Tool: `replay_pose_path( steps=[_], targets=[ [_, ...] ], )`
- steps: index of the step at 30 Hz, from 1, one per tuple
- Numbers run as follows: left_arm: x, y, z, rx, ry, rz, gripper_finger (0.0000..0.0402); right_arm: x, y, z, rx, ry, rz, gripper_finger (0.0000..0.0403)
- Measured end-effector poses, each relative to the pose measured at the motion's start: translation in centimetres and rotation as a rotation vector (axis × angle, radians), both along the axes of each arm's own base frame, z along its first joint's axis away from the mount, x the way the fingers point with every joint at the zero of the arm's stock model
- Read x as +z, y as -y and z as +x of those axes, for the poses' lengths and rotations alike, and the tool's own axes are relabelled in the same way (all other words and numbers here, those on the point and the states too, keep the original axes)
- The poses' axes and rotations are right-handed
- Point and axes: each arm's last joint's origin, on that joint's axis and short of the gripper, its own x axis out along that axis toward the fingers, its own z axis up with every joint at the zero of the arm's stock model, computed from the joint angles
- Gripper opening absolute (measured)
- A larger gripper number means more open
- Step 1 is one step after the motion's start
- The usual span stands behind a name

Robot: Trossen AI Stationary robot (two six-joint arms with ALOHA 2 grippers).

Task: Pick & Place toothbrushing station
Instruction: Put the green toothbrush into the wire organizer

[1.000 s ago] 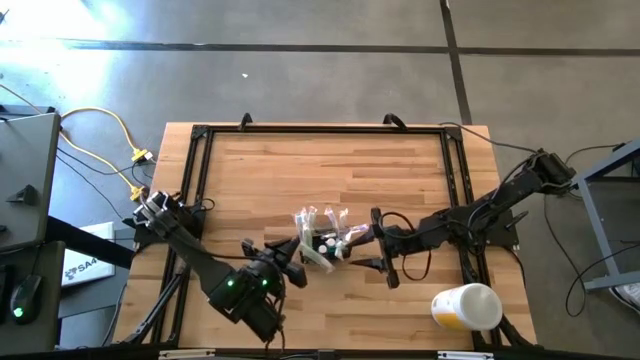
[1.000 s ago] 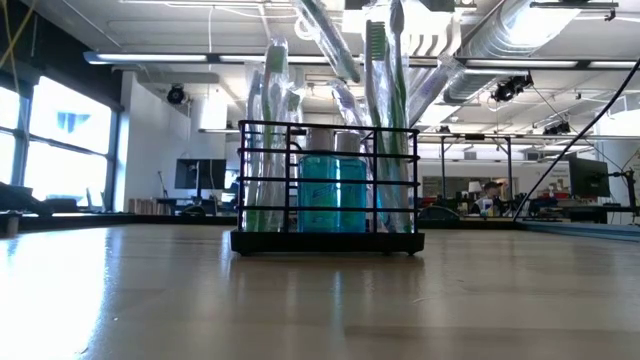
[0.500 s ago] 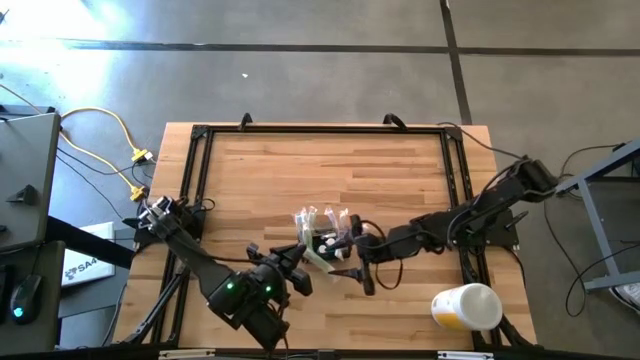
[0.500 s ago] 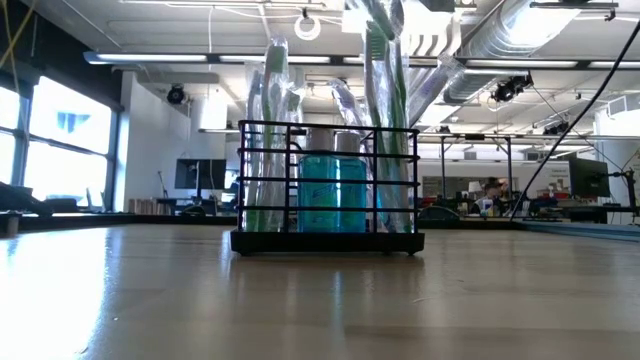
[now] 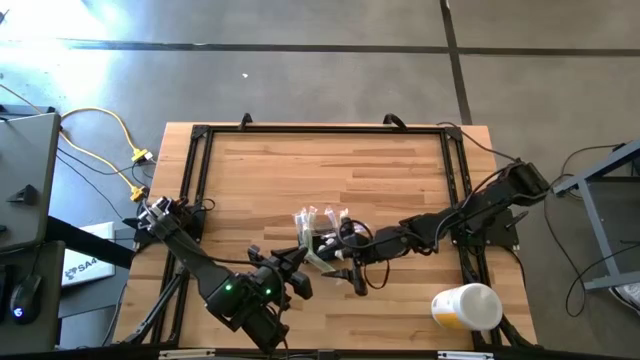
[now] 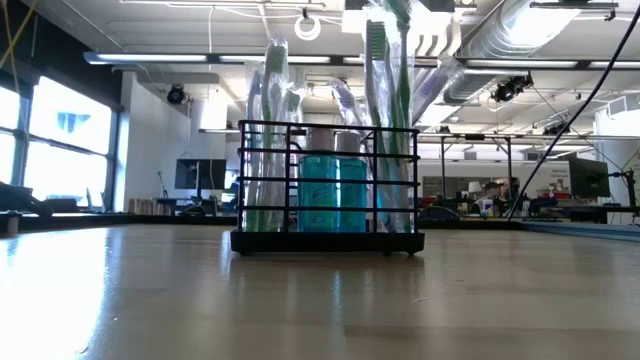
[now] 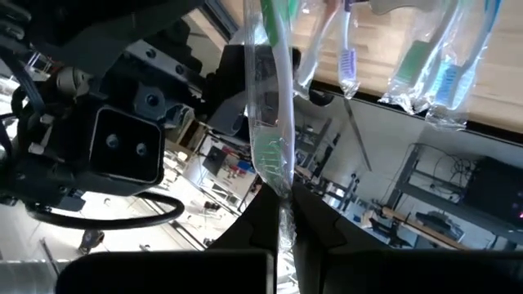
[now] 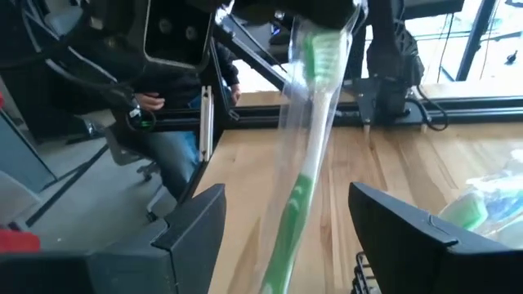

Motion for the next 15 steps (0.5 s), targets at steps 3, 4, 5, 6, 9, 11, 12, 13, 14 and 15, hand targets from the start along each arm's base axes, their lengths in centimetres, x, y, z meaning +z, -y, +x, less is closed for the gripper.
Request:
replay_pose_path(
  steps=[3, 4, 5, 6, 9, 11, 12, 13, 14, 15],
  targets=[
    [0.02, 0.02, 0.03, 0.001, 0.006, 0.0, 0.0004, 0.07, 0.01, -0.01, 0.004, 0.002, 0.003, 0.0251],
    [0.03, 0.03, 0.05, 0.001, 0.009, -0.002, 0.0004, 0.05, 0.0, -0.01, 0.005, 0.0, 0.003, 0.0251],
    [0.04, 0.04, 0.06, 0.001, 0.011, -0.002, 0.0004, 0.06, 0.02, 0.0, 0.004, 0.001, 0.003, 0.0251],
    [0.05, 0.06, 0.08, 0.0, 0.011, 0.0, 0.0004, 0.07, 0.07, 0.02, 0.003, 0.002, 0.003, 0.025],
    [0.11, 0.17, 0.21, -0.006, 0.016, 0.002, 0.0004, 0.06, 0.19, 0.07, 0.01, -0.002, 0.011, 0.025],
    [0.11, 0.17, 0.21, -0.007, 0.016, 0.003, 0.0004, 0.06, 0.38, 0.15, 0.006, -0.006, 0.031, 0.0246],
    [0.11, 0.18, 0.22, -0.007, 0.017, 0.003, 0.0004, 0.05, 0.5, 0.2, 0.006, -0.009, 0.04, 0.0242],
    [0.12, 0.18, 0.23, -0.007, 0.018, 0.002, 0.0004, 0.04, 0.61, 0.24, 0.009, -0.014, 0.051, 0.0237],
    [0.12, 0.22, 0.26, -0.007, 0.022, -0.002, 0.0004, 0.04, 0.73, 0.29, 0.013, -0.016, 0.057, 0.023],
    [0.14, 0.26, 0.32, -0.008, 0.028, -0.007, 0.0004, 0.04, 0.78, 0.31, 0.016, -0.016, 0.06, 0.0223]
  ],
)
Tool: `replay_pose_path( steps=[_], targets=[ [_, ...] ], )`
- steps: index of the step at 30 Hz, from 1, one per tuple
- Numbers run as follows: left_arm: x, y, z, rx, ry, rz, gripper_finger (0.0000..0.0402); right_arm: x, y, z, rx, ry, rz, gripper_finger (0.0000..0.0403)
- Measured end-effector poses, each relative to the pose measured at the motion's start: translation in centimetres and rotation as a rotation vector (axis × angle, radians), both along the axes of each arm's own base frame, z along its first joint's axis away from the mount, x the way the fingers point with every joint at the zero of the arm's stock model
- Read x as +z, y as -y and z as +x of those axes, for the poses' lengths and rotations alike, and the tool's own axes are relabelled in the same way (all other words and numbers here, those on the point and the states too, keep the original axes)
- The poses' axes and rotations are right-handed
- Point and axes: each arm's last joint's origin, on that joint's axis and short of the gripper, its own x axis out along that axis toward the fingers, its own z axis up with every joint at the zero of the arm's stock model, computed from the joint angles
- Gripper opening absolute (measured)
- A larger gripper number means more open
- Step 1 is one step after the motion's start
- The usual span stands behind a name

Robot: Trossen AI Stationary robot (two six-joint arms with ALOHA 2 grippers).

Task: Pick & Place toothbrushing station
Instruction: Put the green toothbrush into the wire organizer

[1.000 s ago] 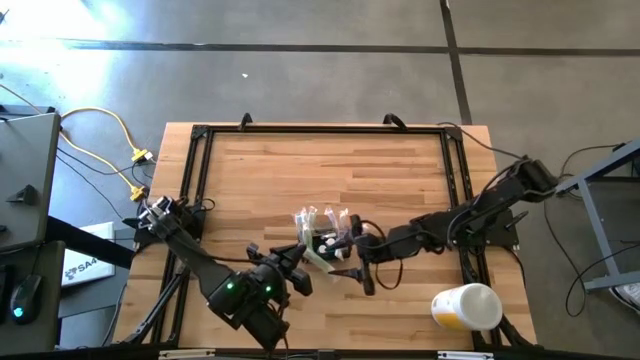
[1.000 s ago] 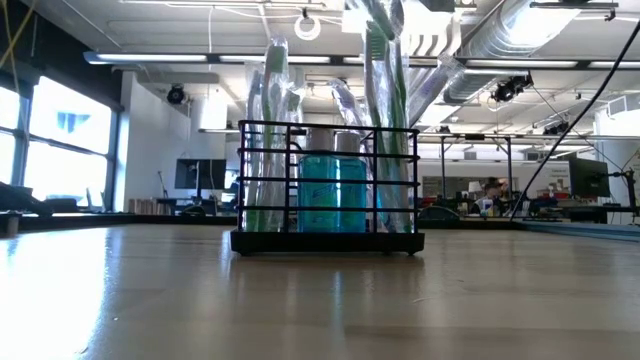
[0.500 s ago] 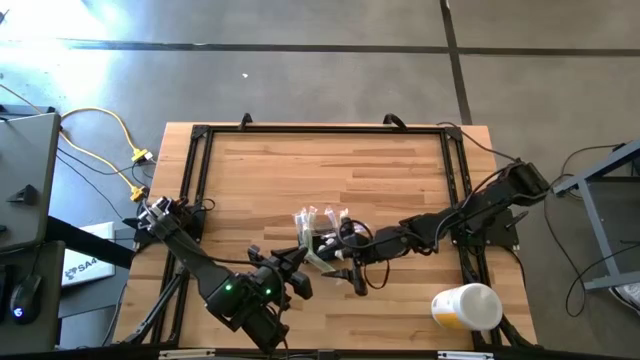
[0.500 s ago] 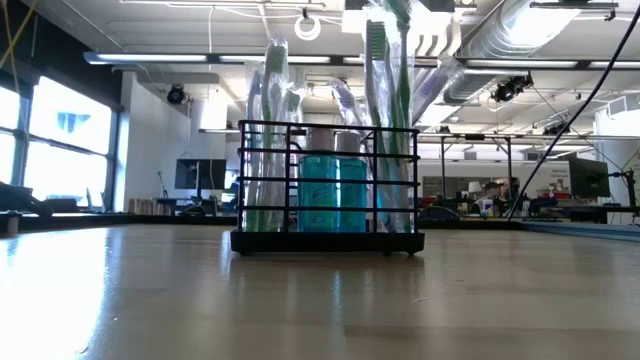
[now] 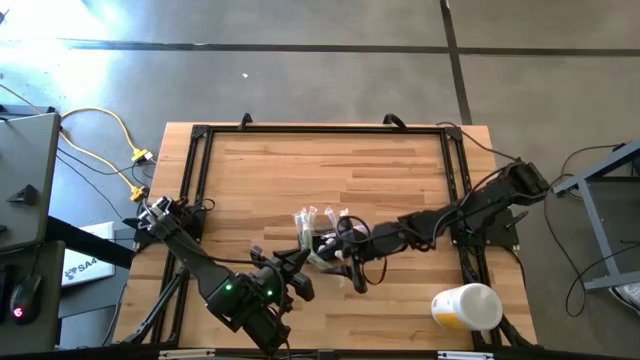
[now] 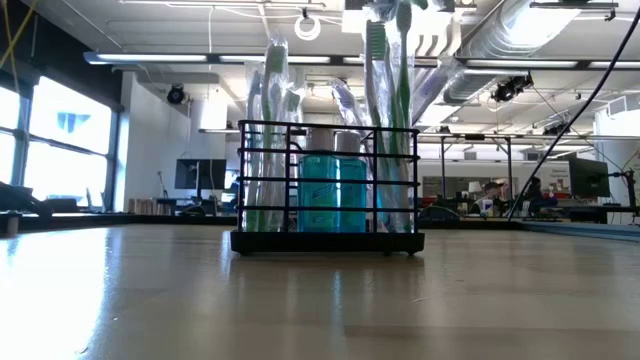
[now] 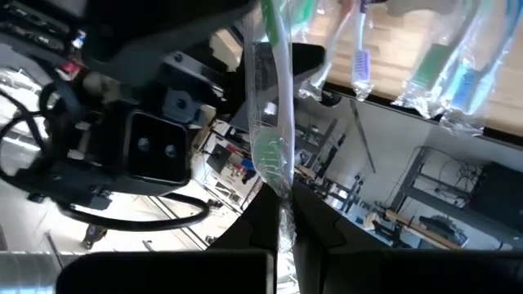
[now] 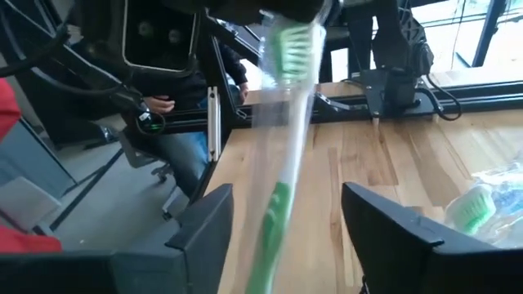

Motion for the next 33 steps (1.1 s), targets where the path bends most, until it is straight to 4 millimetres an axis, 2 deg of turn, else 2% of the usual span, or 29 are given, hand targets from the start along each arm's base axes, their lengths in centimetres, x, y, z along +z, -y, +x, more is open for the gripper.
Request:
replay_pose_path(
  steps=[9, 16, 22, 25, 33],
  targets=[
    [0.09, 0.1, 0.13, -0.004, 0.011, 0.008, 0.0004, -0.06, 0.23, 0.08, 0.042, -0.011, 0.009, 0.0124],
    [0.17, 0.26, 0.23, -0.004, 0.031, -0.005, 0.0004, -0.21, 0.26, 0.06, 0.075, -0.011, -0.044, 0.0023],
    [0.22, 0.5, 0.44, -0.003, 0.066, -0.086, 0.0019, -0.31, 0.25, 0.01, 0.057, -0.01, -0.08, 0.0027],
    [0.39, 0.66, 0.68, 0.013, 0.131, -0.148, 0.0048, -0.27, 0.25, 0.03, 0.056, -0.002, -0.093, 0.0024],
    [0.55, 0.94, 0.6, 0.02, 0.172, -0.148, 0.0142, -0.23, 0.13, -0.01, 0.065, 0.01, -0.122, 0.0022]
  ],
)
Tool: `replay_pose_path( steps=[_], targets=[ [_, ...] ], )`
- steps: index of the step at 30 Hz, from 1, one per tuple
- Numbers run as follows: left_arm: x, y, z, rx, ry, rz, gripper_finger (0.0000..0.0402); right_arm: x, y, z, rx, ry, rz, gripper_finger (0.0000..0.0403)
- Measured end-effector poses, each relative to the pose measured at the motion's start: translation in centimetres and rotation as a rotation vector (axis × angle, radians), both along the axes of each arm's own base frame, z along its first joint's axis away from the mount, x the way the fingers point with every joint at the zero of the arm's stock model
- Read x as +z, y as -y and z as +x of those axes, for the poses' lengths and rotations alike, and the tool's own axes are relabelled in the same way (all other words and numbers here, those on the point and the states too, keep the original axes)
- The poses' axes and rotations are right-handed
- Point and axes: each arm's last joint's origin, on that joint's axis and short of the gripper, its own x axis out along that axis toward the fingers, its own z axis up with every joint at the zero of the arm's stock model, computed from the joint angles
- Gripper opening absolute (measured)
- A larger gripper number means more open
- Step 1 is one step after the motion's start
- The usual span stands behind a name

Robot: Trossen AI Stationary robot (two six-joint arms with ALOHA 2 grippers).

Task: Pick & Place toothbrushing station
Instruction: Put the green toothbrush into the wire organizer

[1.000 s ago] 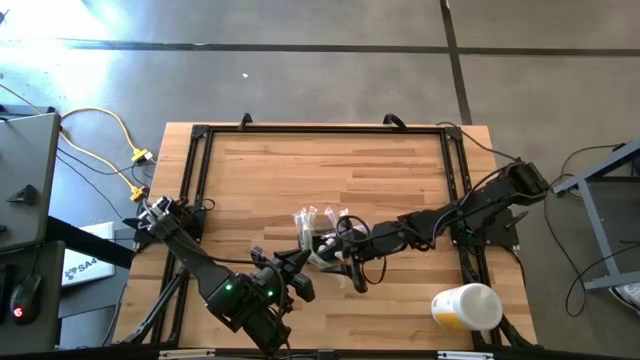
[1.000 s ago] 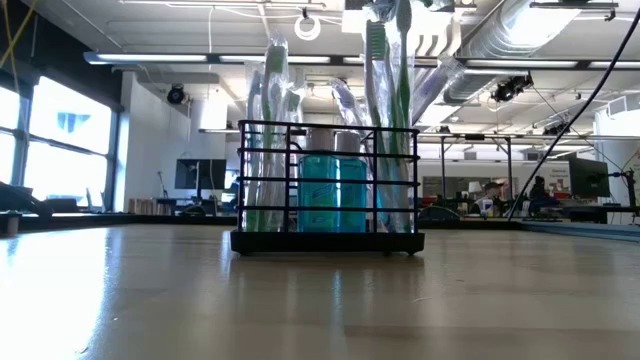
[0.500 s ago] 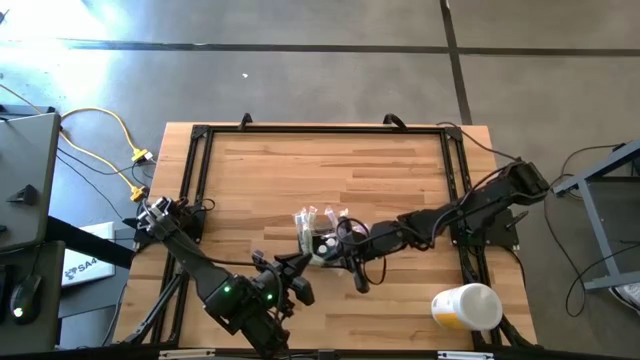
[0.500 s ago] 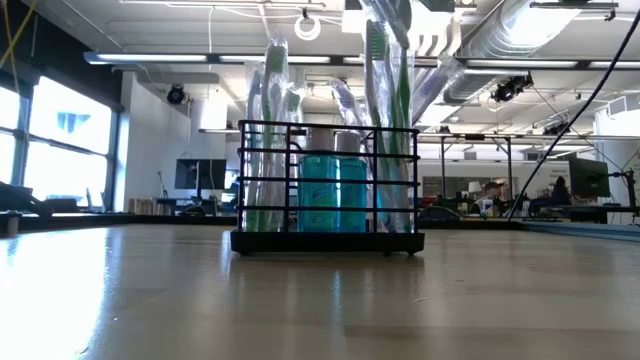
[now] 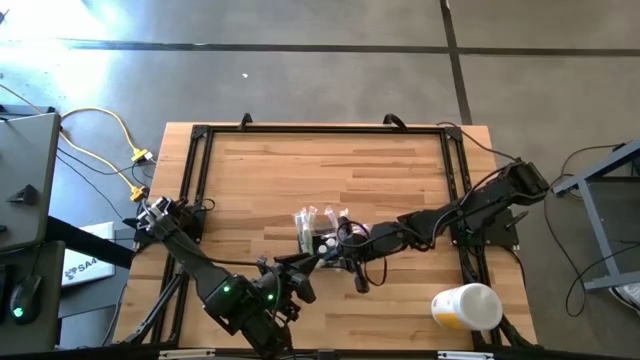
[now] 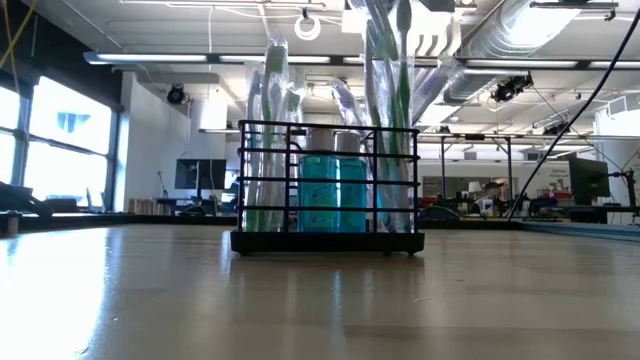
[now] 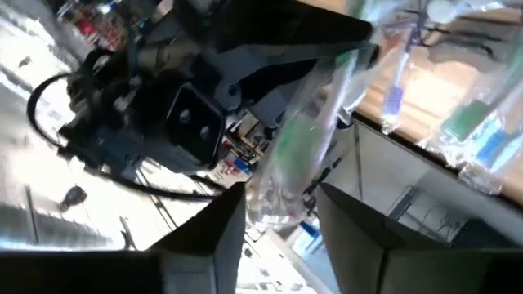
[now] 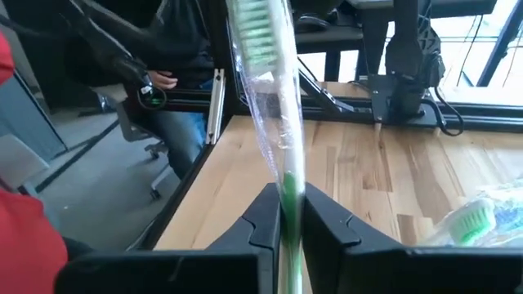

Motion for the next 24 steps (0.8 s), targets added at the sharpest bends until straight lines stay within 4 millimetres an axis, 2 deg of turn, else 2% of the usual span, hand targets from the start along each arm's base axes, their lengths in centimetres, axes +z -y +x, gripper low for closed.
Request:
replay_pose_path(
  steps=[5, 8, 12, 18, 24],
  targets=[
    [1.4, -0.3, -1.1, 0.07, 0.193, -0.166, 0.0172, 0.0, -1.1, -0.4, 0.049, 0.024, -0.079, 0.0022],
    [2.6, -0.8, -2.3, 0.112, 0.318, -0.426, 0.0174, 0.2, -2.0, -0.8, 0.043, 0.069, -0.155, 0.0021],
    [3.3, -1.2, -3.0, 0.191, 0.388, -0.826, 0.0175, 0.6, -3.1, -1.2, 0.038, 0.139, -0.273, 0.0021],
    [3.6, -2.1, -2.3, 0.384, 0.545, -1.237, 0.0175, 1.5, -4.2, -1.7, -0.008, 0.253, -0.39, 0.0021],
    [4.1, -2.8, -0.6, 0.448, 0.669, -1.433, 0.0175, 2.0, -4.3, -1.7, -0.021, 0.312, -0.41, 0.0021]
  ],
)
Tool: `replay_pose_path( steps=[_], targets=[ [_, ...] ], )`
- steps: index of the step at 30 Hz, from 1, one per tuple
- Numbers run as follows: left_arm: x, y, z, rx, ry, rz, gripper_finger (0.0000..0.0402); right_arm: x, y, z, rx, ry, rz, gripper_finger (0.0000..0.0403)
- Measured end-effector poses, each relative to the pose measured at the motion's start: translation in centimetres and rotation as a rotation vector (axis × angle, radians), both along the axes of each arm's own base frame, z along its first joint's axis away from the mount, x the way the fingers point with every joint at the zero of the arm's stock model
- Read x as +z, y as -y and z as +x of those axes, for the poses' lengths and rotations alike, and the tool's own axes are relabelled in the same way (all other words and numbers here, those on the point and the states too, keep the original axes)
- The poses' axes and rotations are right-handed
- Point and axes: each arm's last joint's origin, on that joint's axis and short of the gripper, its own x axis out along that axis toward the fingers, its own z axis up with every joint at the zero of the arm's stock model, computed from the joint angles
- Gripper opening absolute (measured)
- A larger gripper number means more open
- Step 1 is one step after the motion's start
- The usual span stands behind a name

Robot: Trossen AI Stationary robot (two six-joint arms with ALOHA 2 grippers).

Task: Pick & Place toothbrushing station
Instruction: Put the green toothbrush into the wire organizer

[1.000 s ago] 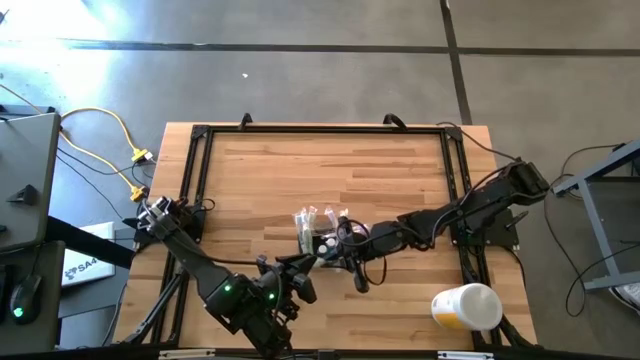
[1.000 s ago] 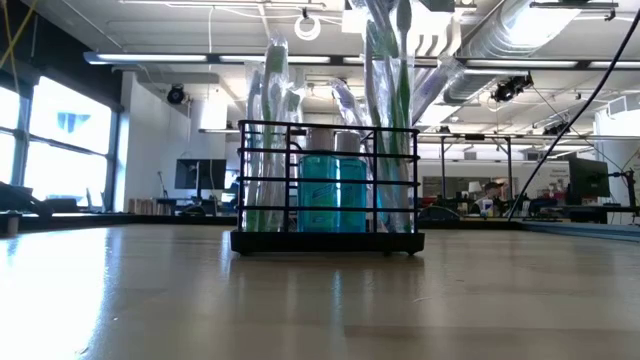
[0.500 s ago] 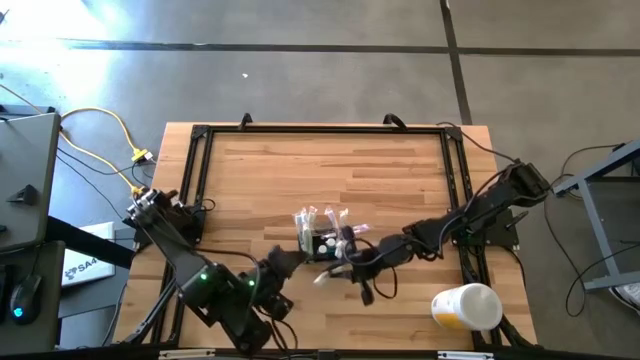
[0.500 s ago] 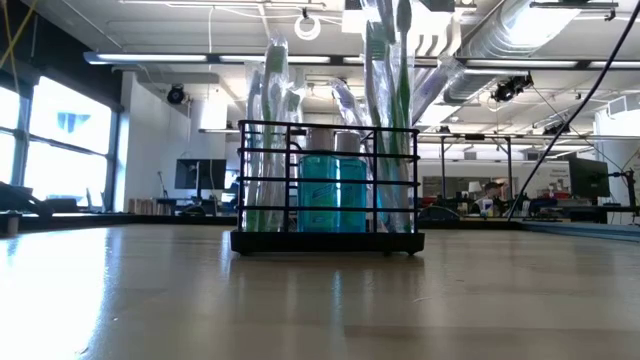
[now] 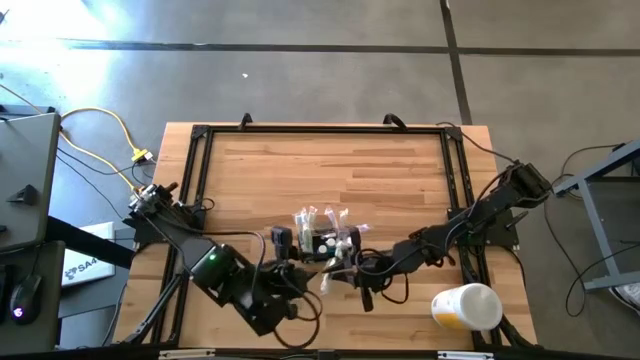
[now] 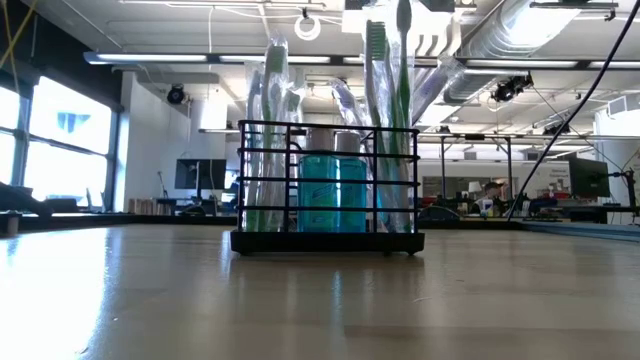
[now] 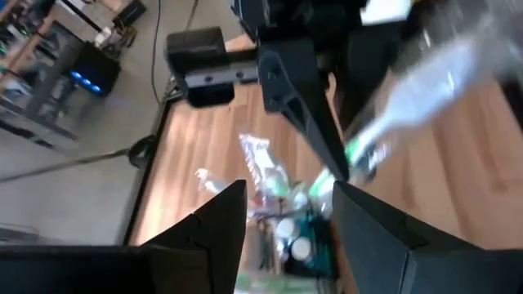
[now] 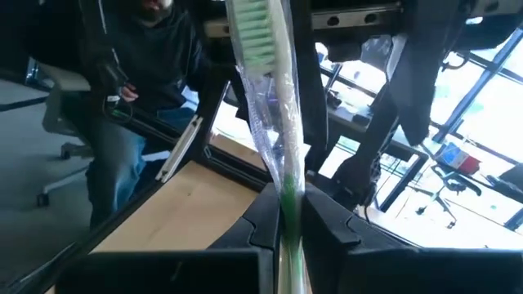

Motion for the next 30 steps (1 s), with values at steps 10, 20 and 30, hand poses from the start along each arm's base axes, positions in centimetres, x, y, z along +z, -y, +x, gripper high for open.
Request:
replay_pose_path(
  steps=[10, 20, 30],
  targets=[
    [0.7, 1.0, 0.9, -0.12, 0.057, -0.099, 0.0175, 0.3, -0.2, -0.1, -0.03, 0.03, 0.009, 0.002],
    [1.1, 1.0, 1.3, -0.152, 0.086, -0.127, 0.0175, 0.4, -0.7, -0.5, -0.058, 0.049, -0.032, 0.002],
    [-0.2, 1.1, 2.7, -0.183, 0.035, -0.074, 0.0175, 0.5, -0.7, -0.5, -0.06, 0.053, -0.029, 0.002]
  ],
)
